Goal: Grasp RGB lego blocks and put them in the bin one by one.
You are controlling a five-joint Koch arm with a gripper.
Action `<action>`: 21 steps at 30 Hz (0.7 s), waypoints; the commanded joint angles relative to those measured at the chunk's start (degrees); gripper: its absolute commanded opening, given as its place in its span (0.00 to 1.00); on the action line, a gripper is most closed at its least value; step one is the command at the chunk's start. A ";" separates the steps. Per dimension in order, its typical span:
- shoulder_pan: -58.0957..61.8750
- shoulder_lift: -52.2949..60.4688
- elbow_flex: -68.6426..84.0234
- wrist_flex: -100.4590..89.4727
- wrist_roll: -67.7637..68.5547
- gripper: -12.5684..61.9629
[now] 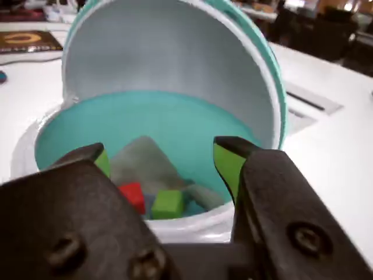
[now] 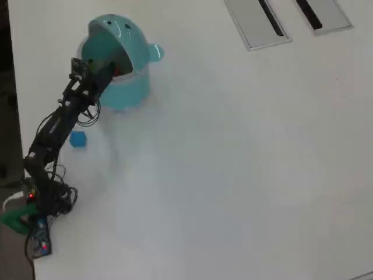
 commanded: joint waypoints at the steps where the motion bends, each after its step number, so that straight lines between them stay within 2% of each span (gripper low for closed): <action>1: 0.26 3.96 -6.33 0.53 -0.18 0.60; 12: -4.57 19.51 0.44 22.68 2.37 0.59; 21: -5.45 27.07 14.15 28.83 2.11 0.59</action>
